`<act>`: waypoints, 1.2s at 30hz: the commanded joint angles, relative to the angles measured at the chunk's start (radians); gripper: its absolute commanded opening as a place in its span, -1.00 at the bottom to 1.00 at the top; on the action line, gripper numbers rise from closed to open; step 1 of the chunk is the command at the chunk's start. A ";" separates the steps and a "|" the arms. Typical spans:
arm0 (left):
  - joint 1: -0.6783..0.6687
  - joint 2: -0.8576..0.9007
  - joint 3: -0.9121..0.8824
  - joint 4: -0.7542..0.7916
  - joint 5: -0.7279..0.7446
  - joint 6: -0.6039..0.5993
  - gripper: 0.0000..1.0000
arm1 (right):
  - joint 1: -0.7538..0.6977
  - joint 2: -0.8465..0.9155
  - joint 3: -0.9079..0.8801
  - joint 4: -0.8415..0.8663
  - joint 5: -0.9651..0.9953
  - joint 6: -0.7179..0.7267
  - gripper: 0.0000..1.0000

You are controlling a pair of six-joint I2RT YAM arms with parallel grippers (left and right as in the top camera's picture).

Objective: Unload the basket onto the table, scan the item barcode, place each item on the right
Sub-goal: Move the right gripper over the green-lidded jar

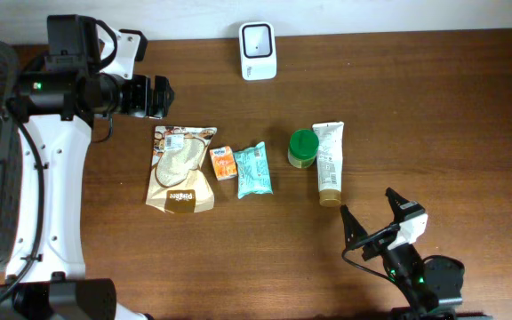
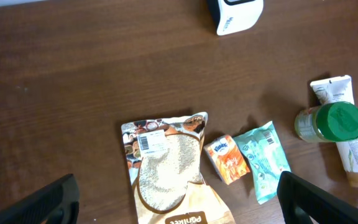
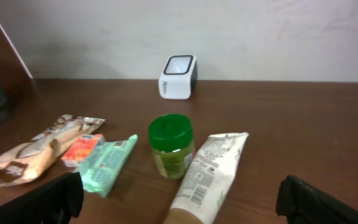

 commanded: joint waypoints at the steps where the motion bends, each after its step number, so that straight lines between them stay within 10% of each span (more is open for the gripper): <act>1: 0.003 0.004 0.003 -0.002 -0.008 0.020 0.98 | 0.004 0.138 0.168 -0.048 -0.026 0.026 0.96; 15: 0.003 0.004 0.003 -0.002 -0.008 0.020 0.98 | -0.069 1.070 0.986 -0.649 -0.200 0.022 0.96; 24: 0.003 0.003 0.003 -0.002 -0.008 0.020 0.98 | -0.178 1.381 1.004 -0.711 -0.206 0.010 0.99; 36: 0.003 0.004 0.003 -0.002 -0.008 0.020 0.98 | 0.022 1.542 1.004 -0.655 -0.270 -0.059 0.24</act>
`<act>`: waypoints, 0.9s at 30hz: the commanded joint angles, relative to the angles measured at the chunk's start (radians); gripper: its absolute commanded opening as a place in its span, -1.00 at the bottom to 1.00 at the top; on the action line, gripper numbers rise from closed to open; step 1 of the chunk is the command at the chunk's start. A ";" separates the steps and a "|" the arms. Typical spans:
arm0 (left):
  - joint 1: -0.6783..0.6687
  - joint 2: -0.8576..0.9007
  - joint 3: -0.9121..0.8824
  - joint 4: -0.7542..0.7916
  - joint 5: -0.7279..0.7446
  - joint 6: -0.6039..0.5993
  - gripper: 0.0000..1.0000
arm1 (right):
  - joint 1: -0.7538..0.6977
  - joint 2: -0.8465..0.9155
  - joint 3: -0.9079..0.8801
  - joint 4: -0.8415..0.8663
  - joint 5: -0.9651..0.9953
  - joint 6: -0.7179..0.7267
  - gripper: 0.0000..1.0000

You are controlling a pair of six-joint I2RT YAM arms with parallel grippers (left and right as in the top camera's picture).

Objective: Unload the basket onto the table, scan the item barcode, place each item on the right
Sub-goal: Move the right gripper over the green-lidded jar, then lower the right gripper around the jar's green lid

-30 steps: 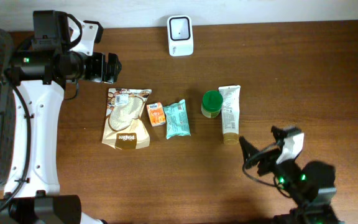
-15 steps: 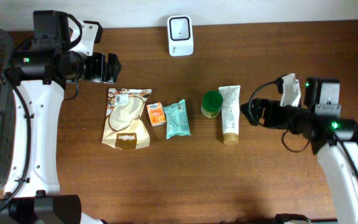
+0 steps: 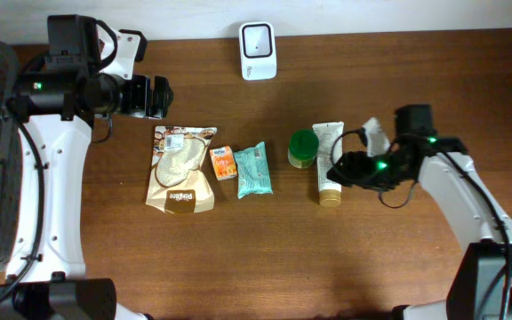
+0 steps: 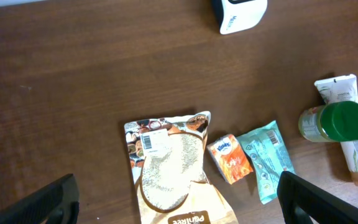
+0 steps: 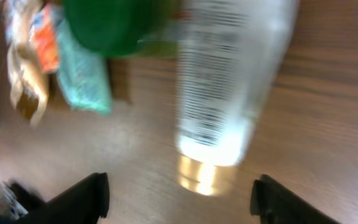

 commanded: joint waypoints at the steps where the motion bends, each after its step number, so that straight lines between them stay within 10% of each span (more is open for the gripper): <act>1: 0.003 0.003 0.003 0.000 0.004 0.016 0.98 | 0.092 0.000 0.012 0.056 -0.016 0.050 0.24; 6: 0.003 0.003 0.003 -0.001 0.004 0.016 0.98 | 0.164 0.000 0.024 0.179 0.138 0.247 0.27; 16: 0.003 0.003 0.003 -0.001 0.003 0.016 0.98 | 0.354 0.135 0.475 -0.090 0.569 0.090 0.53; 27: 0.003 0.003 0.003 -0.001 0.003 0.016 0.98 | 0.386 0.317 0.528 -0.090 0.592 0.125 0.56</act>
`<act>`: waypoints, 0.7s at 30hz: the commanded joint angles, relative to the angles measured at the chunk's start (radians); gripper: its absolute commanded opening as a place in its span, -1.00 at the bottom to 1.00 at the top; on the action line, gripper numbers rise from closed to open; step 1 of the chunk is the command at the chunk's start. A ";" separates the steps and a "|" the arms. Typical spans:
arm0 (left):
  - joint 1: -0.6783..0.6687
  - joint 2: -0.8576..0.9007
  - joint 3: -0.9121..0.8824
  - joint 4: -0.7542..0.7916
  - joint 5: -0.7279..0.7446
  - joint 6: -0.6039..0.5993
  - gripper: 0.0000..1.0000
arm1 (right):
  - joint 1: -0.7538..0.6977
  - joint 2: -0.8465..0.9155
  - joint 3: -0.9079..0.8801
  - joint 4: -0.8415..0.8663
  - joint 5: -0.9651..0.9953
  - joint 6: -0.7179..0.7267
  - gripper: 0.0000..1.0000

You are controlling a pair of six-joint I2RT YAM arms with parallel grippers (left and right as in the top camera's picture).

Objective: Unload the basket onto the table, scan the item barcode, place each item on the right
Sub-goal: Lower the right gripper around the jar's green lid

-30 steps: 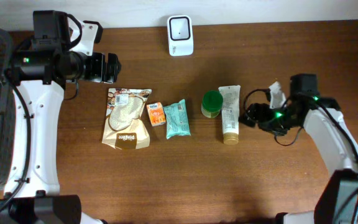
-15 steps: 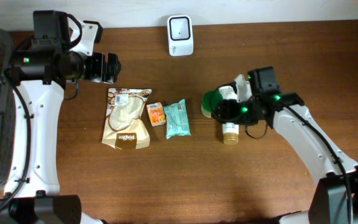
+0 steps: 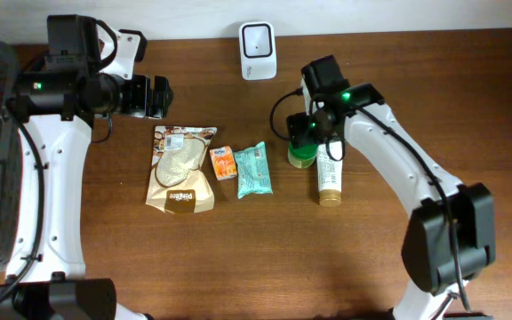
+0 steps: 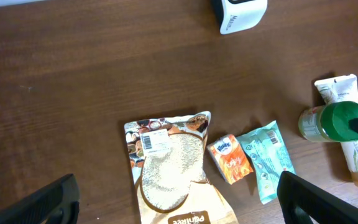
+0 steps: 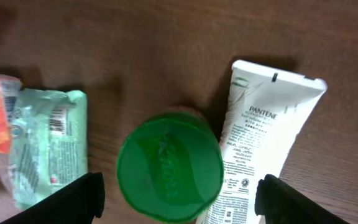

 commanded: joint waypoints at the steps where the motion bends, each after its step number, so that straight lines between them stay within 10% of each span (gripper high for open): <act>1: 0.003 0.003 0.003 -0.001 0.003 0.016 0.98 | 0.029 0.011 0.012 0.006 0.025 -0.017 0.56; 12: 0.003 0.003 0.003 -0.001 0.003 0.016 0.98 | 0.040 0.106 0.008 0.017 0.088 -0.511 0.66; 21: 0.003 0.003 0.003 -0.001 0.004 0.016 0.98 | 0.040 0.134 0.008 0.032 0.074 -0.486 0.52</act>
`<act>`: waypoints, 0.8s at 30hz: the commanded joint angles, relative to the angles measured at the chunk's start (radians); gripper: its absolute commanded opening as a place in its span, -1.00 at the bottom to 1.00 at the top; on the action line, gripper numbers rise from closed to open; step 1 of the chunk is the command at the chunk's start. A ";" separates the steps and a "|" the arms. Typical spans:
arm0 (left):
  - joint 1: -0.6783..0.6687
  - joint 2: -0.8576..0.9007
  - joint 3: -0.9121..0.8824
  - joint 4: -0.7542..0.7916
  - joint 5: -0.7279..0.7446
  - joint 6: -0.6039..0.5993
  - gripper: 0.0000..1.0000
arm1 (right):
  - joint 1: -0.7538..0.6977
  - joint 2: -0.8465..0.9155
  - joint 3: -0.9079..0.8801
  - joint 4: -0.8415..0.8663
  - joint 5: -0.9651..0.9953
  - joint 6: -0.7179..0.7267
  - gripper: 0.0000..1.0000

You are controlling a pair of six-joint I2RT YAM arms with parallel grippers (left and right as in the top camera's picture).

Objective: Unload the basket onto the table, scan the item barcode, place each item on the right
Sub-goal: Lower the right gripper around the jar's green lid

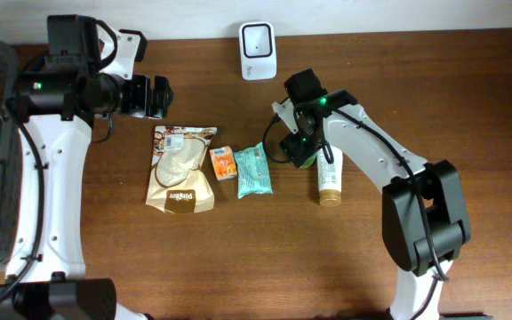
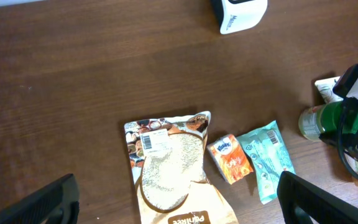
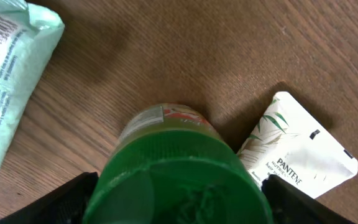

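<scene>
A jar with a green lid [image 3: 179,180] stands at mid table, between a teal packet [image 1: 254,171] and a white Pantene tube [image 1: 329,178]. My right gripper [image 1: 299,147] is down over the jar and open. Its fingers stand on either side of the lid, which fills the gap in the right wrist view. The left wrist view shows the jar [image 2: 325,119] half hidden by that arm. The white barcode scanner [image 1: 258,51] stands at the far edge. My left gripper [image 1: 154,96] hangs open high over the left side, holding nothing.
A brown snack bag [image 1: 182,169] and a small orange packet [image 1: 223,164] lie left of the teal packet. The tube [image 3: 297,162] lies close against the jar's right side. A dark mesh chair is off the table's left edge.
My right gripper has come lower onto the green-lidded jar, so the lid now fills the space between its open fingers. The left arm and all the items stay where they were.
My right arm first rested low at the near right, facing the row of items. It then stood beside the tube's right side. After that it was over the jar and tube, and now it straddles the jar. The left arm has stayed still throughout.
</scene>
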 commanded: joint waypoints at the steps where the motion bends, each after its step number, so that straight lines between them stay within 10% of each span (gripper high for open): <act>1: 0.003 0.003 0.003 -0.001 0.003 0.016 0.98 | 0.005 0.004 0.008 0.002 0.013 0.023 0.43; 9: 0.003 0.003 0.003 -0.001 0.003 0.016 0.98 | 0.006 -0.003 0.010 0.003 0.016 0.376 0.11; 15: 0.003 0.003 0.003 -0.001 0.003 0.016 0.98 | 0.006 -0.010 0.009 -0.011 -0.055 1.002 0.22; 24: 0.003 0.003 0.003 -0.001 0.003 0.016 0.98 | 0.016 -0.010 0.009 -0.014 -0.102 1.245 0.50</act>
